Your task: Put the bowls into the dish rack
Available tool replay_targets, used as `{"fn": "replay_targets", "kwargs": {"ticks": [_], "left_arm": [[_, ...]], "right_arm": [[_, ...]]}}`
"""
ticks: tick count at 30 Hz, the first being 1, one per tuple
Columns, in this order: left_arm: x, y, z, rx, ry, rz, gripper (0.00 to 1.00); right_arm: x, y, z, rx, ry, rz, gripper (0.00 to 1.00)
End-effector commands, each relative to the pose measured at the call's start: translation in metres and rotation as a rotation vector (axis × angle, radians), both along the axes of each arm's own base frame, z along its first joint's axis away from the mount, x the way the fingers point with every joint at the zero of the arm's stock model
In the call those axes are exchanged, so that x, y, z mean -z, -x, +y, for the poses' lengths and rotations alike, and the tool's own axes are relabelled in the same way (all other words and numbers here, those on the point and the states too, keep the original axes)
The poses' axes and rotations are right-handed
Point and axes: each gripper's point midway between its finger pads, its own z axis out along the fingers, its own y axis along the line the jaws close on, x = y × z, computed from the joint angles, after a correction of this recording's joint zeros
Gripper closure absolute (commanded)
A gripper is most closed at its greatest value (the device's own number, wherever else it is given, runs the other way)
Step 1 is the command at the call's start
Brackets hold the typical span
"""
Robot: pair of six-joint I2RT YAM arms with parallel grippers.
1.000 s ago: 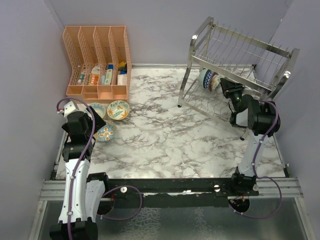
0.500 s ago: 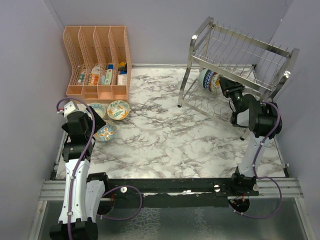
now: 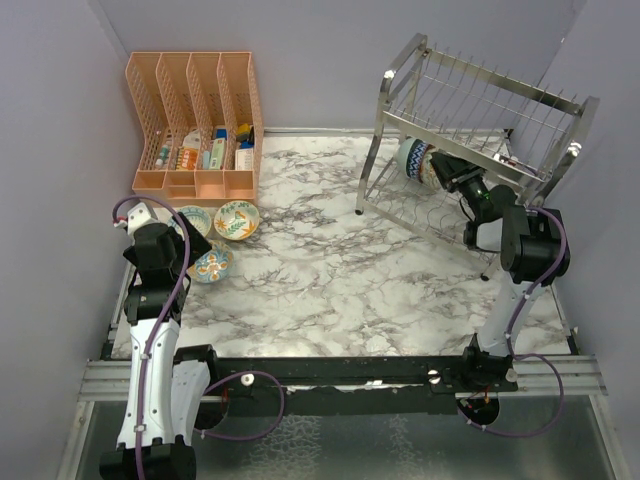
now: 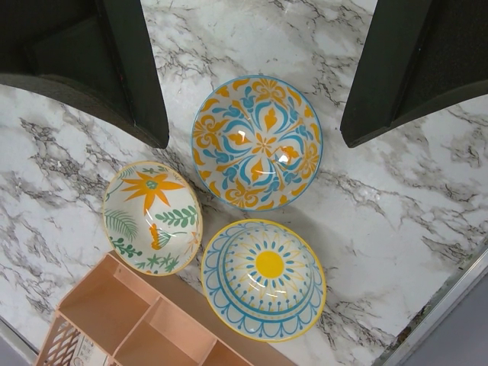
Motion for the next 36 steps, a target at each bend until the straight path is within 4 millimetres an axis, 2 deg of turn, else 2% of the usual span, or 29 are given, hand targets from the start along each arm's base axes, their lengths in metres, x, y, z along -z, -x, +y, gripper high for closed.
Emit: {"fn": "replay_targets", "kwargs": {"ticks": [1,7,13,19,26,36], "left_arm": [[-0.008,-0.002,0.000,0.009,-0.003,-0.034,0.01],[-0.008,-0.002,0.001,0.005,-0.005,-0.039,0.01],[-0.009,-0.001,0.002,0.003,-0.004,-0.043,0.01],[-0.009,-0.001,0.001,0.005,-0.001,-0.045,0.01],[-0.011,0.000,0.002,0.004,-0.002,-0.053,0.01],[-0.013,0.001,0.001,0.003,0.001,-0.060,0.01]], "right_arm": [[-0.049,0.045,0.035,-0.212,0.088,-0.281,0.61],[-0.039,0.071,0.061,-0.449,0.194,-0.283,0.59],[-0.019,0.100,0.083,-0.669,0.265,-0.240,0.59],[-0.008,0.123,0.100,-0.735,0.248,-0.194,0.59],[-0.015,0.164,0.122,-0.784,0.276,-0.209,0.59],[-0.013,0.209,0.153,-0.831,0.356,-0.161,0.57]]}}
